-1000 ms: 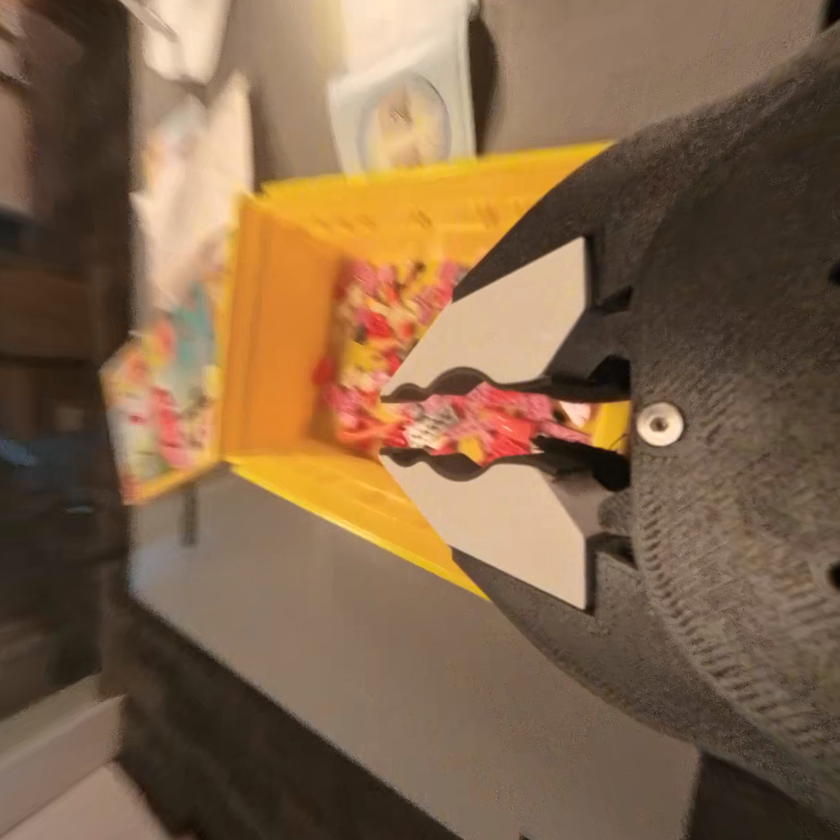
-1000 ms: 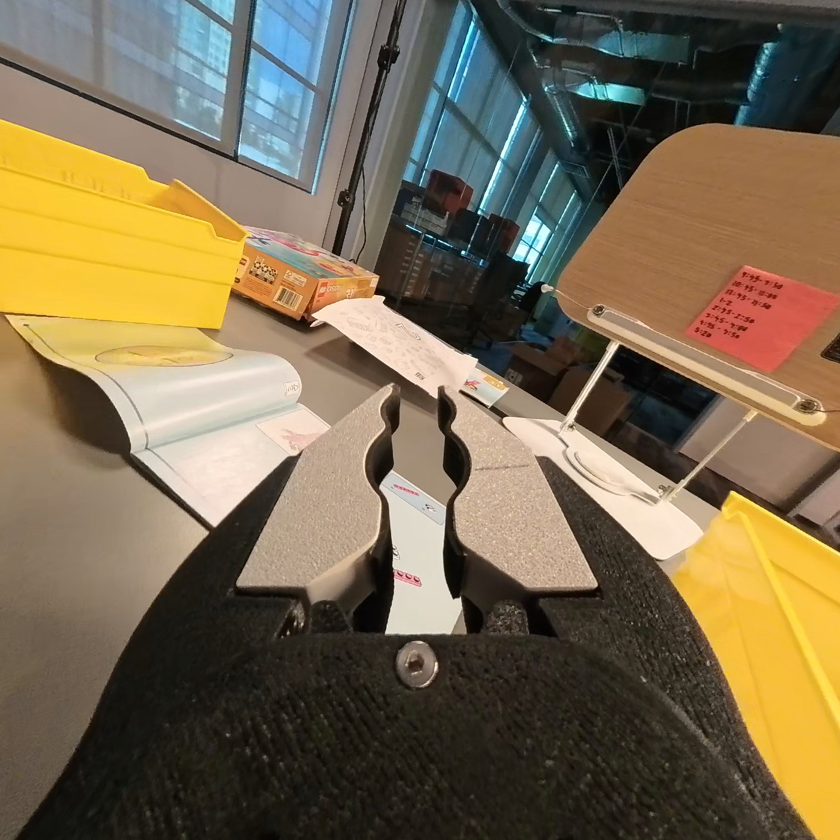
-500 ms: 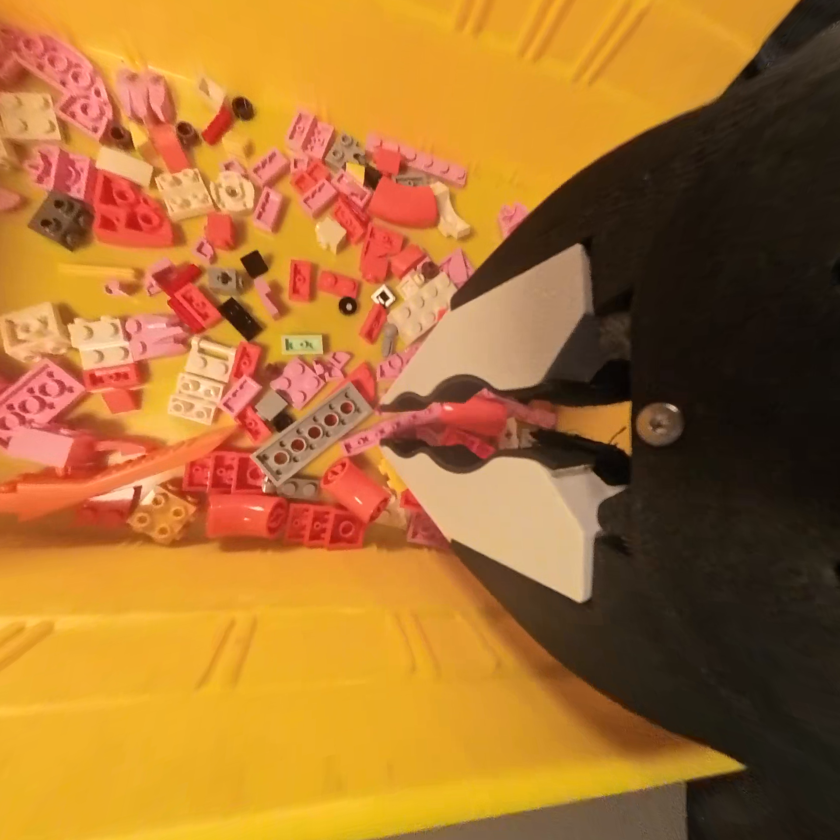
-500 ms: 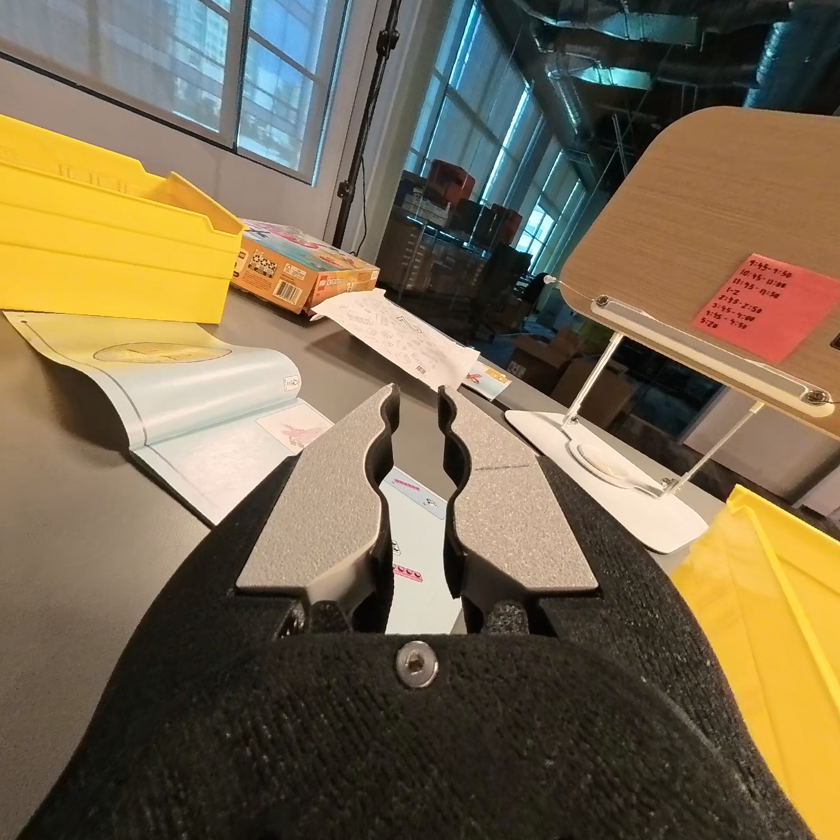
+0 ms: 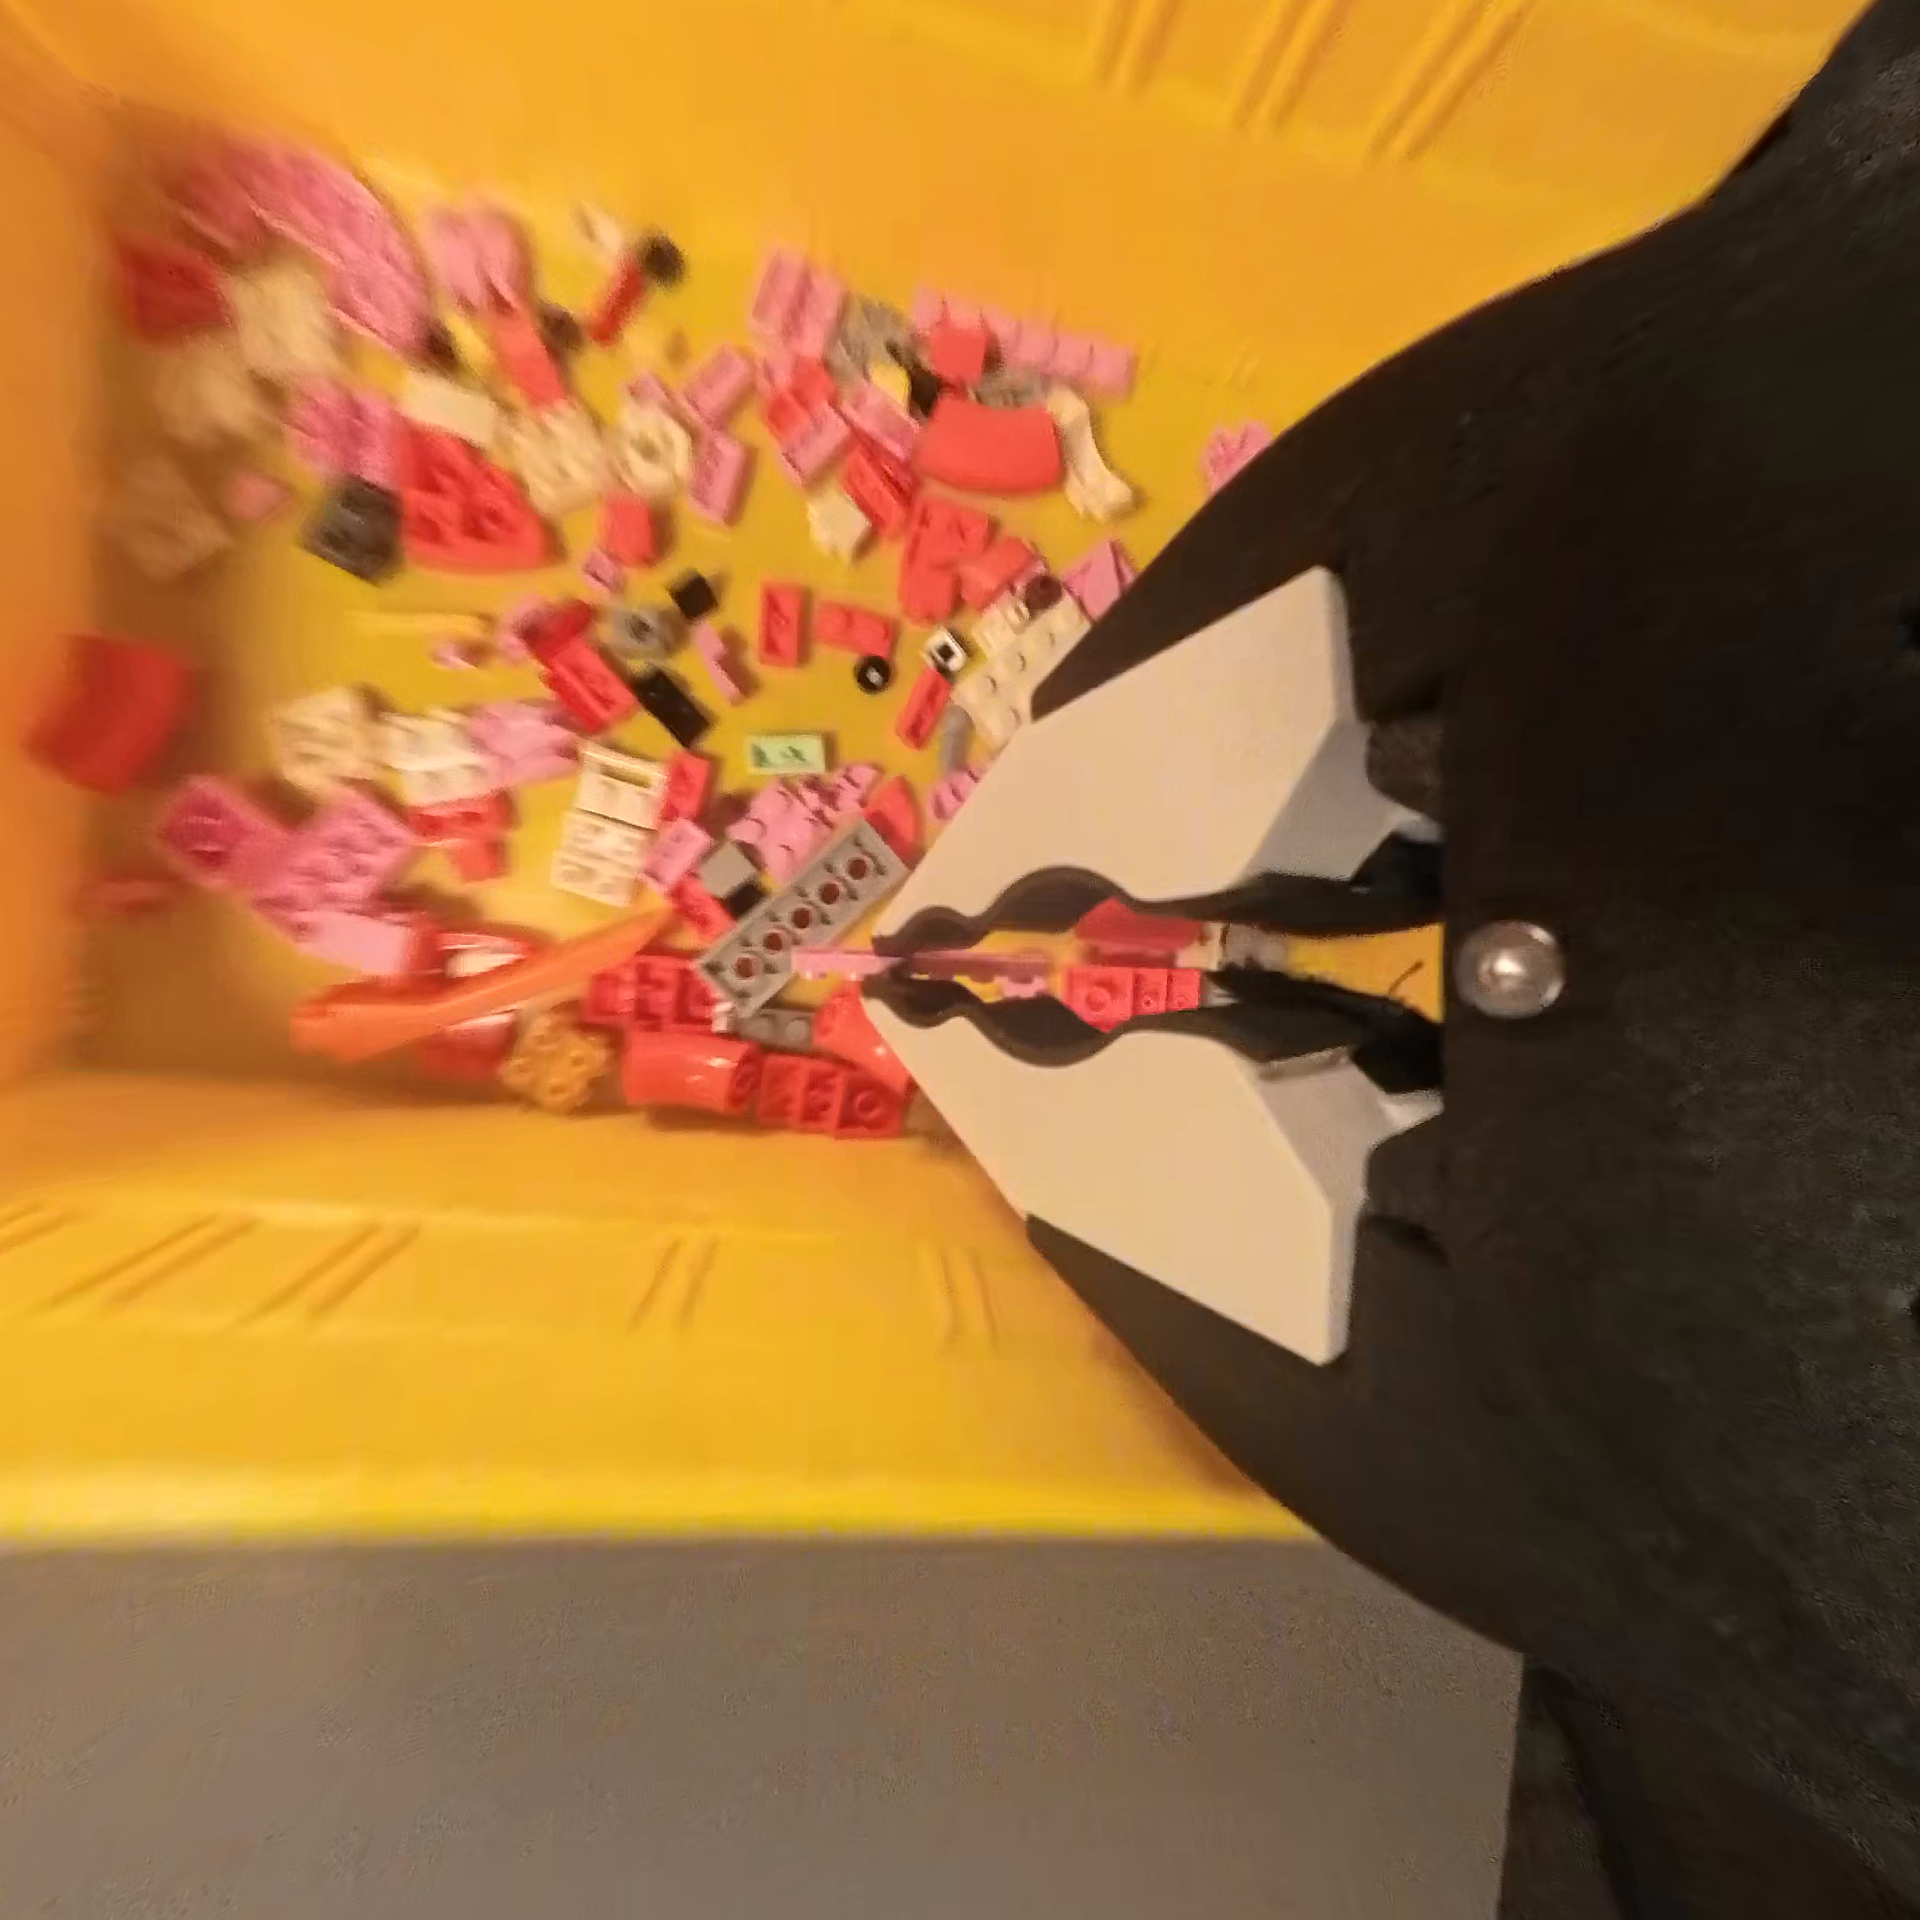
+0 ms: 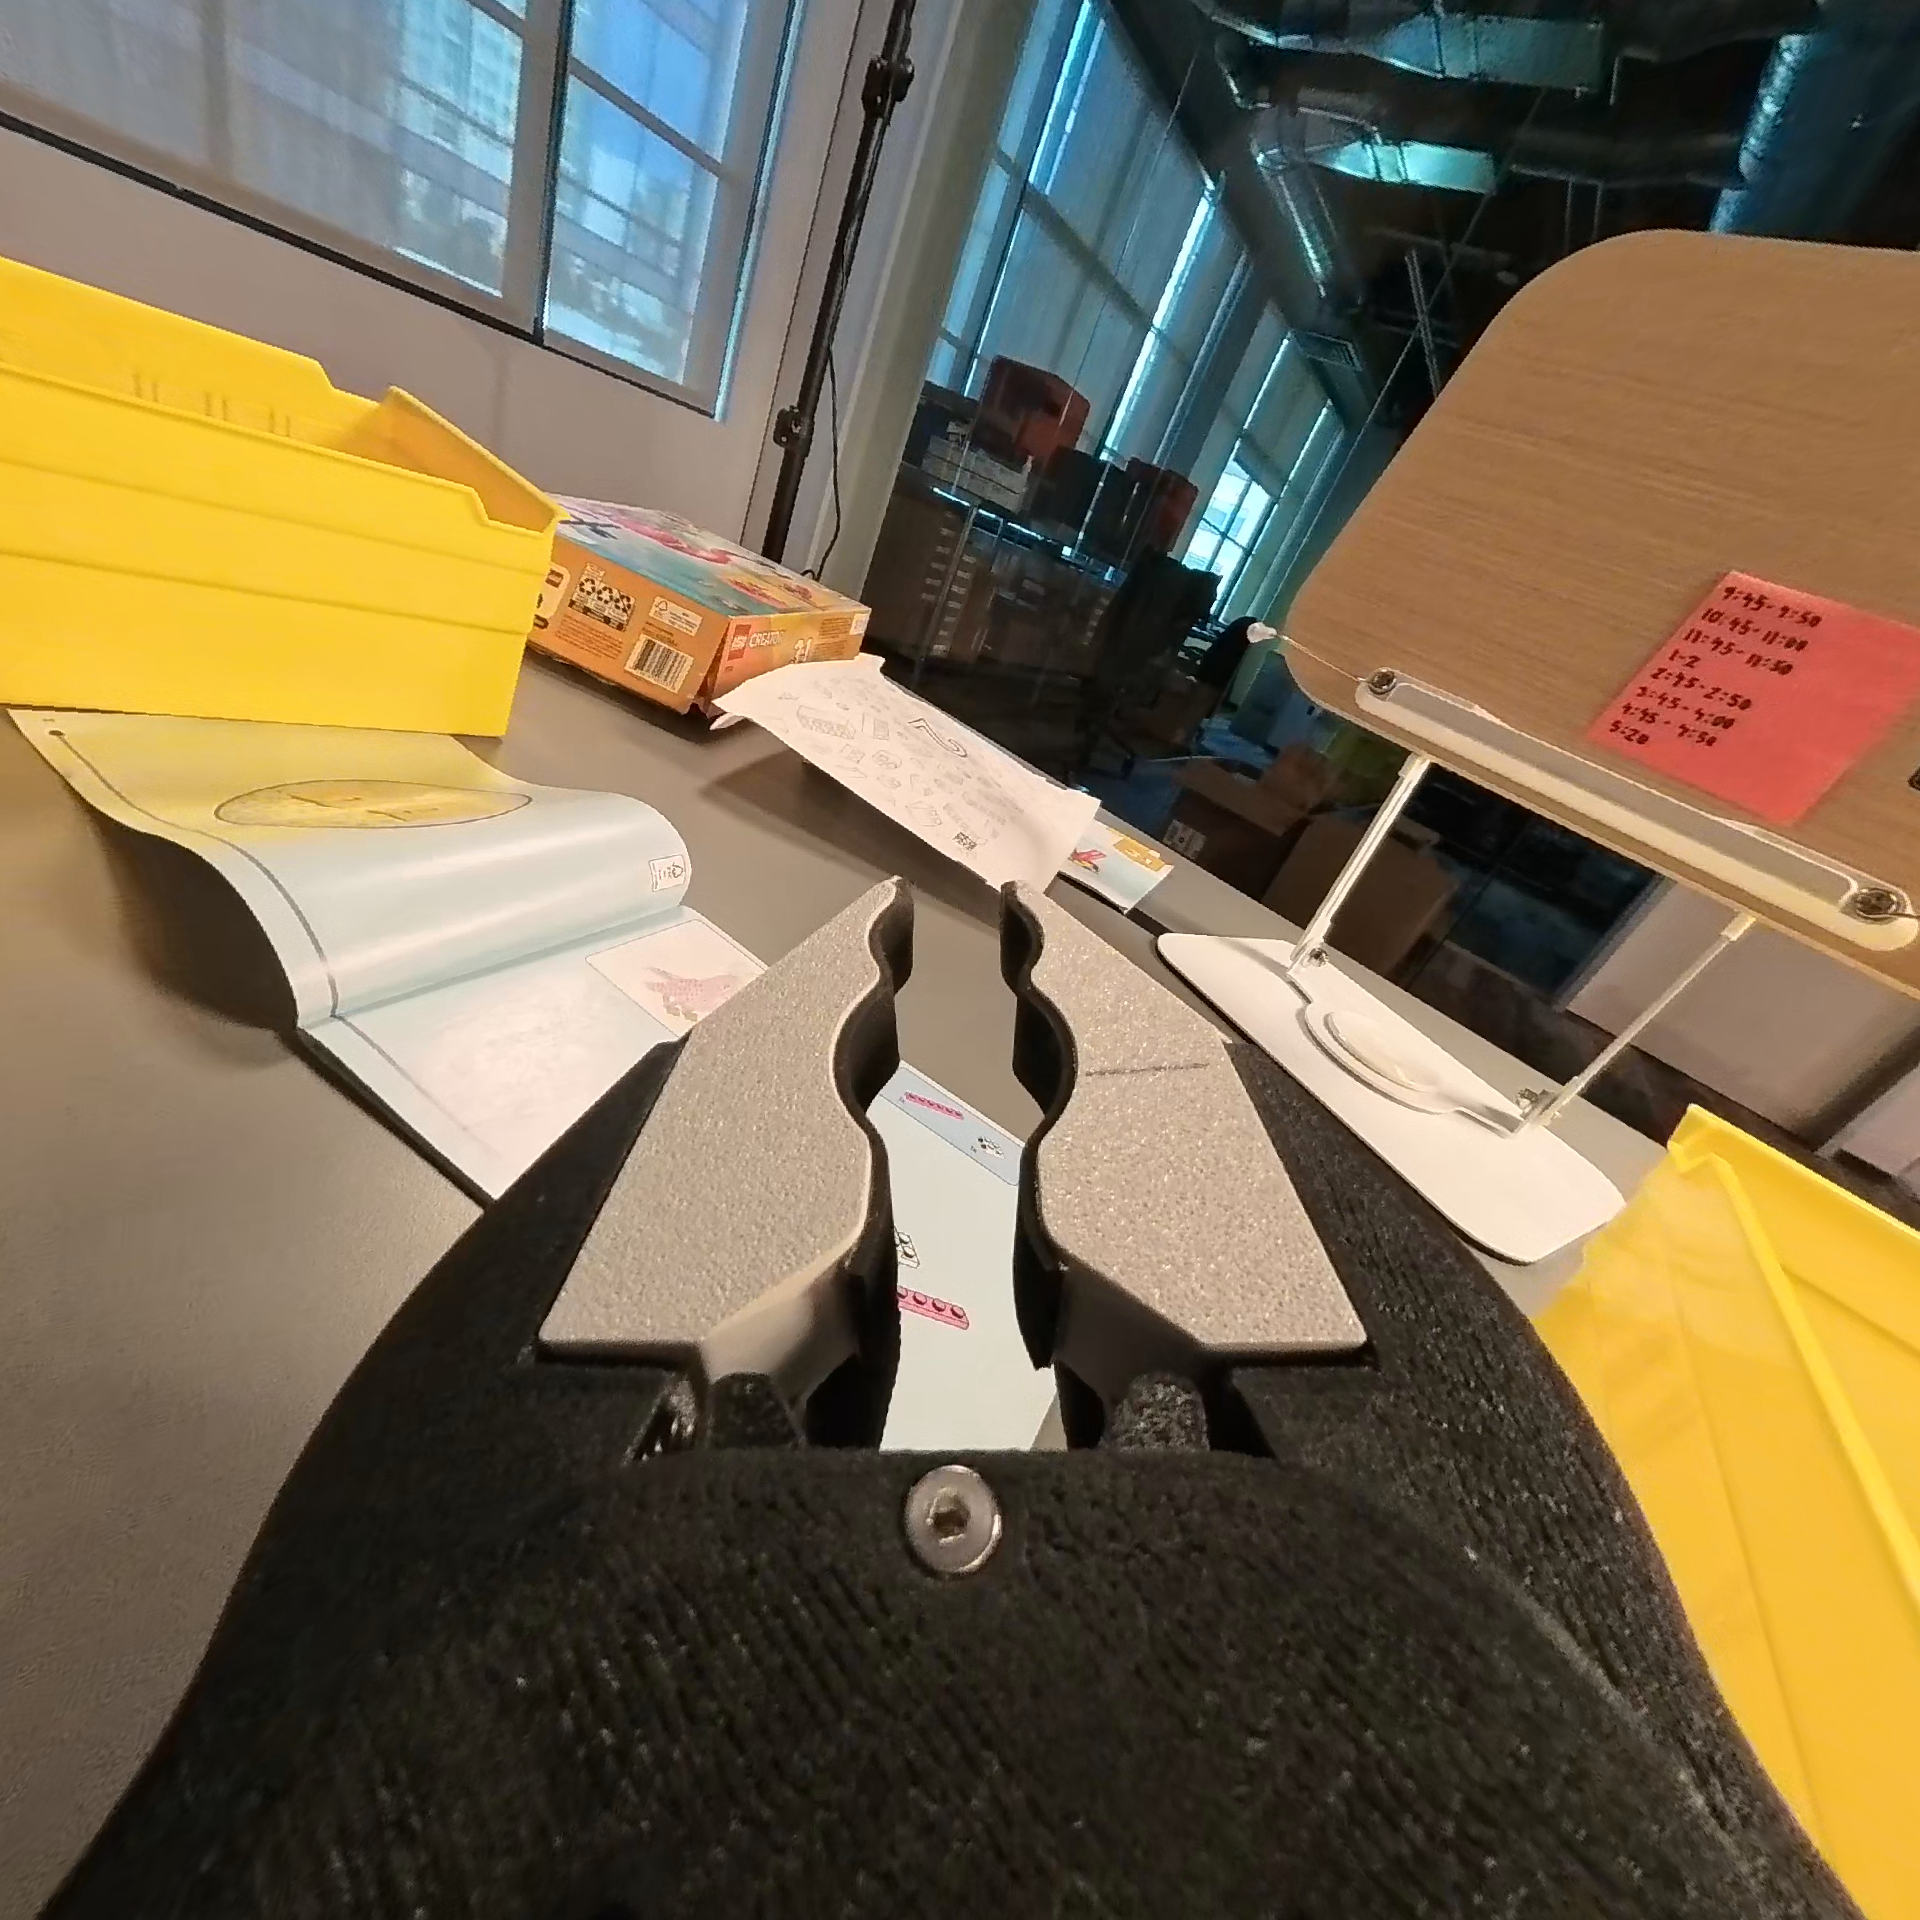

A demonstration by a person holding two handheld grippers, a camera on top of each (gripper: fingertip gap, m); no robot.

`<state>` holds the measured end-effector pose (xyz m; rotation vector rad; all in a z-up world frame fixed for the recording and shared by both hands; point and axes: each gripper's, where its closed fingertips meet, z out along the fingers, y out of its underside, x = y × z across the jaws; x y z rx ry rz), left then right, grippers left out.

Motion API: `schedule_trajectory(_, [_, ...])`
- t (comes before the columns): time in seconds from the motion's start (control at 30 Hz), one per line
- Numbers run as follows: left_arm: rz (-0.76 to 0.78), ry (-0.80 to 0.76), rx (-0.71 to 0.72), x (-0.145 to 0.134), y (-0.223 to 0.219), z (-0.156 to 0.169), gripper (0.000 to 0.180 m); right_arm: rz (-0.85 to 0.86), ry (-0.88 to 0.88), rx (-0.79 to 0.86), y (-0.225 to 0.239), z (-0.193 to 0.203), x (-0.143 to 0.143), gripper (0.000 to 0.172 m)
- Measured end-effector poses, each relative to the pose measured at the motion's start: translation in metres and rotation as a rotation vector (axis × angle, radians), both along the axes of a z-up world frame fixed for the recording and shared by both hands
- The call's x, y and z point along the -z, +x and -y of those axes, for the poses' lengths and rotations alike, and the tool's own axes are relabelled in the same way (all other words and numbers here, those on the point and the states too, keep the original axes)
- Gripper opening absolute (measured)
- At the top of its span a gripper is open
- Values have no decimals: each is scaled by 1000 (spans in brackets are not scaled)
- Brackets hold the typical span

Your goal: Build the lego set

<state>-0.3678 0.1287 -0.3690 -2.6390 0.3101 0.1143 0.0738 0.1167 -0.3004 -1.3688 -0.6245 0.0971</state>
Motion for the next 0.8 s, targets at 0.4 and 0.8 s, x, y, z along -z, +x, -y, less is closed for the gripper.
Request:
schedule_trajectory(0.4, [417,801,604,-165,234,55,4,-64,34,21,10,3,-9,15])
schedule_trajectory(0.8, [1204,827,1034,-115,381,104,3,-126,-198,-577,-49,88,9,35])
